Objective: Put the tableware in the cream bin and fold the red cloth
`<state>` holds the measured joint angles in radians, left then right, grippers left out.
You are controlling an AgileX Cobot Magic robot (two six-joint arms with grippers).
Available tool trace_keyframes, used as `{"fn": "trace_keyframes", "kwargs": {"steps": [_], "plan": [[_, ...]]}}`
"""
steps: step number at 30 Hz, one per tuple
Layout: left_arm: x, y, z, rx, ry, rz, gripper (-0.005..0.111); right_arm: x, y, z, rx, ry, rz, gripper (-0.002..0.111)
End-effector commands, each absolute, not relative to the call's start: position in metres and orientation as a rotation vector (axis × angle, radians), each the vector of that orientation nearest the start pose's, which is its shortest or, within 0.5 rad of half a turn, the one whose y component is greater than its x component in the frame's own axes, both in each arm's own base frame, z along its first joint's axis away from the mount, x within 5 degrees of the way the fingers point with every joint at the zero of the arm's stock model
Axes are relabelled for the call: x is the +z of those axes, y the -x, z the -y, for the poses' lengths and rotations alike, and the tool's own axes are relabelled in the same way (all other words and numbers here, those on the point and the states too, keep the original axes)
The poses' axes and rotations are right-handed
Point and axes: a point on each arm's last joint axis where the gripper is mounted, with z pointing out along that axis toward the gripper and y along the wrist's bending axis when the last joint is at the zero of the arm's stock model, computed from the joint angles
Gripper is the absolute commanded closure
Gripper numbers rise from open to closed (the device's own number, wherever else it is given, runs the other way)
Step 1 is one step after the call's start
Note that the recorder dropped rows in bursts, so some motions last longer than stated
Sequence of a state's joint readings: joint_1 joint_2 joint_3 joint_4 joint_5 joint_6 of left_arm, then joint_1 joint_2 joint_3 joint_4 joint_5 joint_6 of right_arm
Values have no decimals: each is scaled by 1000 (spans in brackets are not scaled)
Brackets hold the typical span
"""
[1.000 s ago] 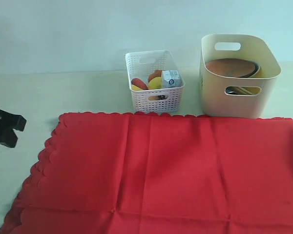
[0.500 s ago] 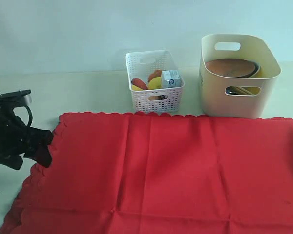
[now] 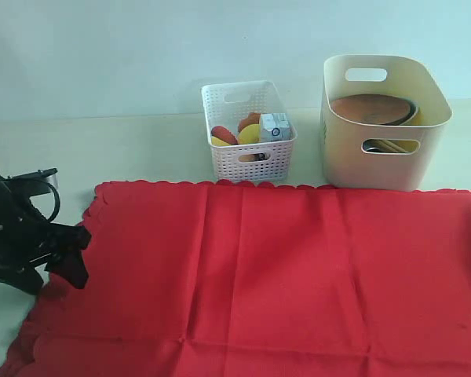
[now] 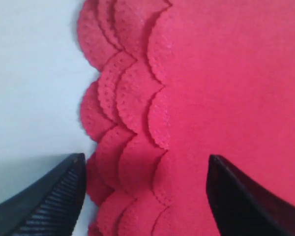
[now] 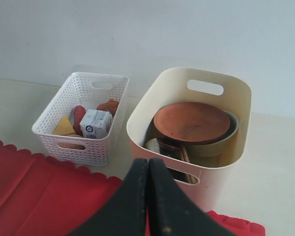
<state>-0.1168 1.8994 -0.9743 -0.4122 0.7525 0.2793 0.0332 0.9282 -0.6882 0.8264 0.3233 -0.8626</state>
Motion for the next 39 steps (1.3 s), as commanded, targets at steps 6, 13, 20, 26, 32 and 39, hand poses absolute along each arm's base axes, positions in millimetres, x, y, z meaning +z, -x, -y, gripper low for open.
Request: {"fn": "trace_keyframes", "kwargs": {"steps": [6,13,20,26,32,39], "plan": [[114,-309,62,-458,-133,-3121,40,322,-193,-28,197,259,-1924,108],[109,-307,71,-616,-133,-3139,40,322,-193,-27,193,255,-1920,108],[115,-305,84,-881,-174,-3078,40,323,-194,-27,190,250,-1917,108],[120,-303,91,-1025,-243,-3032,49,323,-194,-27,187,247,-1914,108],[125,-302,97,-1163,-273,-2983,92,323,-194,-26,180,241,-1907,108],[140,-305,94,-1068,-254,-2931,107,313,-196,-25,153,274,-1946,108]]}}
